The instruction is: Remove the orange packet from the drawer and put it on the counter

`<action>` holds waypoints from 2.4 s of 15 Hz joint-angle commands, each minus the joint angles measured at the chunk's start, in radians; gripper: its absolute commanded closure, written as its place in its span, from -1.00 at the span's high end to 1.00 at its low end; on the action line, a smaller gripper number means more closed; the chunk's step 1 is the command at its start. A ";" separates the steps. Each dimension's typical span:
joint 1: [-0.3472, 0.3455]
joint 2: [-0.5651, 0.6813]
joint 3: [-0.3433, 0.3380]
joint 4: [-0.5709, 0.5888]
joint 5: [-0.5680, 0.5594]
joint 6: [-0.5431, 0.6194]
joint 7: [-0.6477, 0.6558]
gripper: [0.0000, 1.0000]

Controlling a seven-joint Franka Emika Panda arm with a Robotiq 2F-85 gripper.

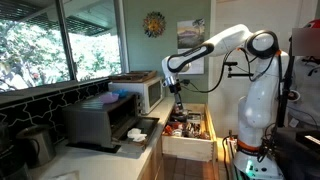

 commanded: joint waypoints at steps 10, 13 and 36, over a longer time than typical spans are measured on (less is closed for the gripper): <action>-0.232 -0.008 -0.128 -0.146 -0.135 0.119 0.035 1.00; -0.304 0.041 -0.166 -0.137 -0.266 0.088 0.085 1.00; -0.394 0.438 -0.211 0.105 -0.448 0.365 -0.231 1.00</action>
